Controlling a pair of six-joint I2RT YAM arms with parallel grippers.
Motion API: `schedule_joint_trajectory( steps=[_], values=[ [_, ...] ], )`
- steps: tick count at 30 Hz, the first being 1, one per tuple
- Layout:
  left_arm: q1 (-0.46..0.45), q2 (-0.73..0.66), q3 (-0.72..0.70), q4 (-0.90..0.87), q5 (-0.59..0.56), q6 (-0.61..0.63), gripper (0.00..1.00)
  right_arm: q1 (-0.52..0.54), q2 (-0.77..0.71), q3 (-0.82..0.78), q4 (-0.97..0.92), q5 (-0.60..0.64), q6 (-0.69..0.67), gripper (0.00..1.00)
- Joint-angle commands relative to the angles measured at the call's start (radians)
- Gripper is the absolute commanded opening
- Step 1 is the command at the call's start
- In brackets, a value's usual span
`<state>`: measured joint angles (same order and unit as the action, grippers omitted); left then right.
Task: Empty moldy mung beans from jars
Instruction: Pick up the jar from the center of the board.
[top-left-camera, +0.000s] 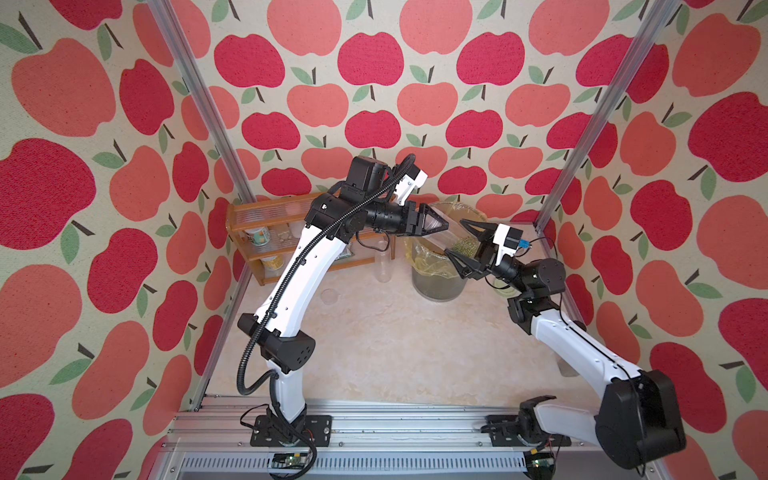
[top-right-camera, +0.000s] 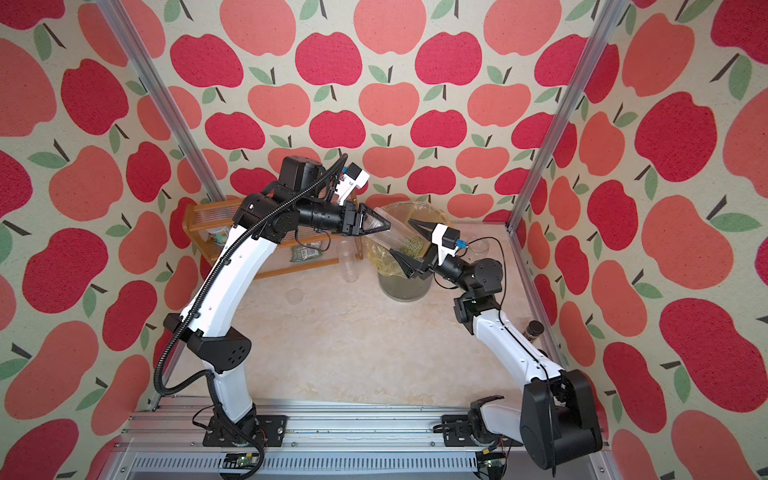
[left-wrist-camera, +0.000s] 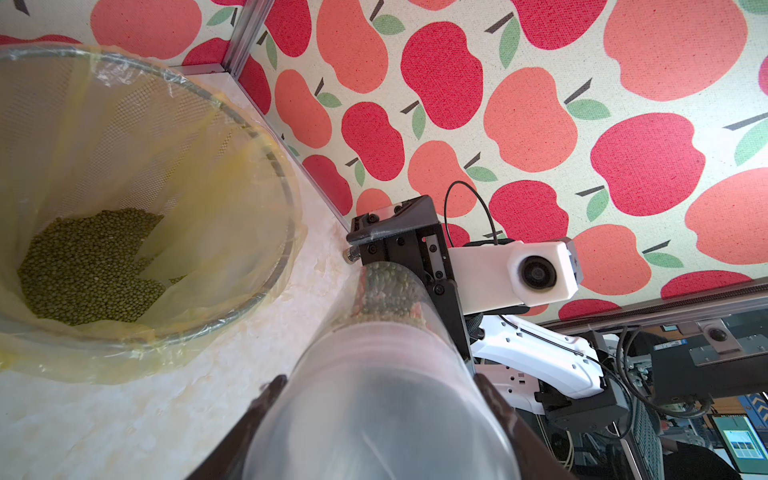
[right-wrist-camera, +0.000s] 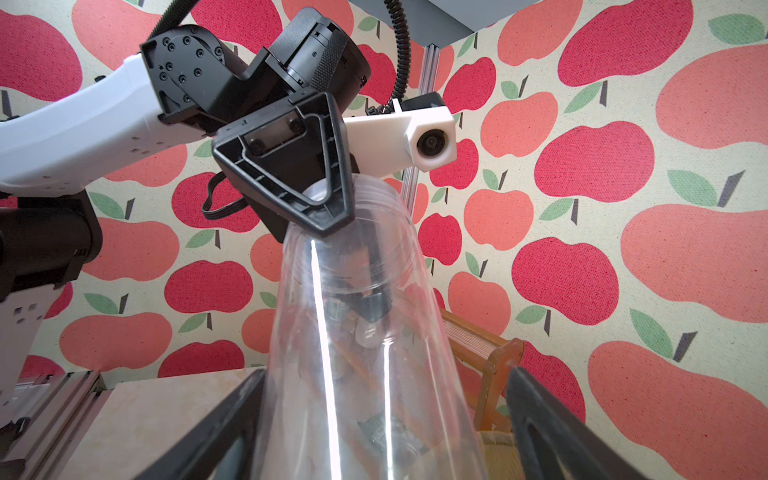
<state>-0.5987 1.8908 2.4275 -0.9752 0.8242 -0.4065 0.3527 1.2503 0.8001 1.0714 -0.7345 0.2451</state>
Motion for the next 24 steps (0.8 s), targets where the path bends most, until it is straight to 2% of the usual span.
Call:
schedule_joint_trajectory(
  steps=[1,8,13,22,24],
  values=[
    [-0.001,-0.034,-0.002,0.017,0.071,-0.008,0.43,-0.013,0.023,0.021,0.031,-0.005,0.045,0.9],
    [-0.001,-0.035,-0.017,0.035,0.084,-0.013,0.43,-0.012,0.044,0.029,0.084,-0.003,0.085,0.86],
    [-0.001,-0.033,-0.035,0.069,0.098,-0.026,0.43,-0.011,0.063,0.032,0.126,-0.002,0.116,0.75],
    [0.006,-0.027,-0.084,0.074,0.107,-0.029,0.43,-0.011,0.054,0.031,0.136,0.0,0.124,0.74],
    [0.007,-0.031,-0.11,0.1,0.117,-0.042,0.43,-0.011,0.058,0.031,0.139,-0.004,0.126,0.69]
  ],
)
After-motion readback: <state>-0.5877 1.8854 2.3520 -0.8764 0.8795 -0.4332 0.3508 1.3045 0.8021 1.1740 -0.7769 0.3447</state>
